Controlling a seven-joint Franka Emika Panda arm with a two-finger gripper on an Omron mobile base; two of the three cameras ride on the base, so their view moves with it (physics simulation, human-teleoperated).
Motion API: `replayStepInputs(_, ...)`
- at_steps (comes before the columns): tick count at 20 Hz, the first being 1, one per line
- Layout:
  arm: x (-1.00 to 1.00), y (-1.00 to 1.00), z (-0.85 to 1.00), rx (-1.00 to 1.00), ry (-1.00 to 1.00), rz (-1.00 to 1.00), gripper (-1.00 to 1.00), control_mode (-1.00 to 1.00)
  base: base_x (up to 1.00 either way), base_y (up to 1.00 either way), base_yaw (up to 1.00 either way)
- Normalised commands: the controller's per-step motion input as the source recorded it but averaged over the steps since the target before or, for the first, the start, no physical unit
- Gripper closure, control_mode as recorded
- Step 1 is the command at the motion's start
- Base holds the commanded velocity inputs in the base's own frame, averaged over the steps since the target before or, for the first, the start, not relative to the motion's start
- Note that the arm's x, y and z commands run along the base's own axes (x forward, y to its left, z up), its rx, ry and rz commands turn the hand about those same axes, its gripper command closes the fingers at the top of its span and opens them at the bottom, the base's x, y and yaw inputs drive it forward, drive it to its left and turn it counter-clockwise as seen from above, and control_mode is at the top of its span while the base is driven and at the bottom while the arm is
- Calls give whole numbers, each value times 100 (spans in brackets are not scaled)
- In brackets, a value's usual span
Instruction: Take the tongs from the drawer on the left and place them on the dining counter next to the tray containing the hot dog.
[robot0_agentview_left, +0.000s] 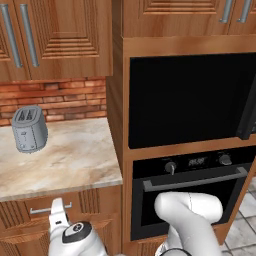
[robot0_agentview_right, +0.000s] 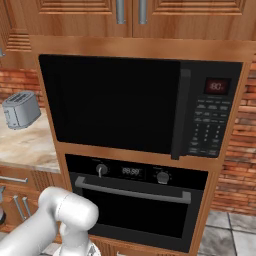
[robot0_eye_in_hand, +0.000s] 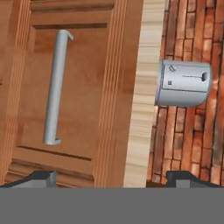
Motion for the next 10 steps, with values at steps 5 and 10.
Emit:
replayStepInputs(5,9,4,-26,0,-2,0,-100,-100,0,0,0)
replayStepInputs(10,25,1,-19,0,0,0,-100,-100,0,0,0)
